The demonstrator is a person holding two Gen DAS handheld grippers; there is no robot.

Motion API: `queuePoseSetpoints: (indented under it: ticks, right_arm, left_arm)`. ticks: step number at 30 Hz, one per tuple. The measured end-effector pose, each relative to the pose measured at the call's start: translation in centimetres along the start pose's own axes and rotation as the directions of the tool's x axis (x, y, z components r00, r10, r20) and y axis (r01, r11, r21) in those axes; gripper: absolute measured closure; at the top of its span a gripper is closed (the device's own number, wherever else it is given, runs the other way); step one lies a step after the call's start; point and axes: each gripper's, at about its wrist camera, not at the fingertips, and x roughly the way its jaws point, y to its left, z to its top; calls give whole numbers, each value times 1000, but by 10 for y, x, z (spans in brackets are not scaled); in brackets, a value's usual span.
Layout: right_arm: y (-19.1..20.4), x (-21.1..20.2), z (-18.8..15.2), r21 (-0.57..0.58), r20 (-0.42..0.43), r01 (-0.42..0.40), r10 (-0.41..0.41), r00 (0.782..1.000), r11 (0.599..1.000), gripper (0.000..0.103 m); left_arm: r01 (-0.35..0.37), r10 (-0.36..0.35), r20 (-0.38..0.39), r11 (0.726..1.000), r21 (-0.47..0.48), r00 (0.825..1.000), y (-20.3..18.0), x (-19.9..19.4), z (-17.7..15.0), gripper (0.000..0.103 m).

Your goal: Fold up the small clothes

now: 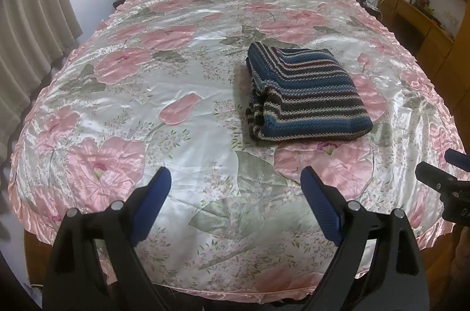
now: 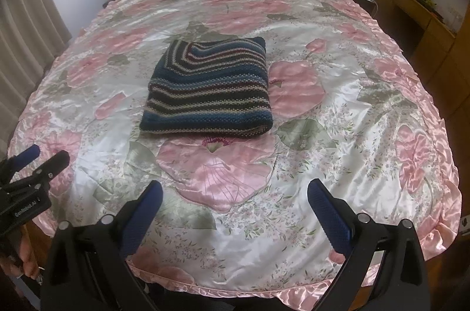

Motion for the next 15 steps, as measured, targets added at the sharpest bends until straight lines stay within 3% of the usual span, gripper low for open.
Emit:
queuePoseSetpoints:
  ticks: [15]
  right_arm:
    - [-7, 4, 1, 15, -24, -3, 3, 1000, 1000, 4]
  left_arm:
    - [-14, 14, -9, 1000, -3, 1000, 3, 3, -2, 13]
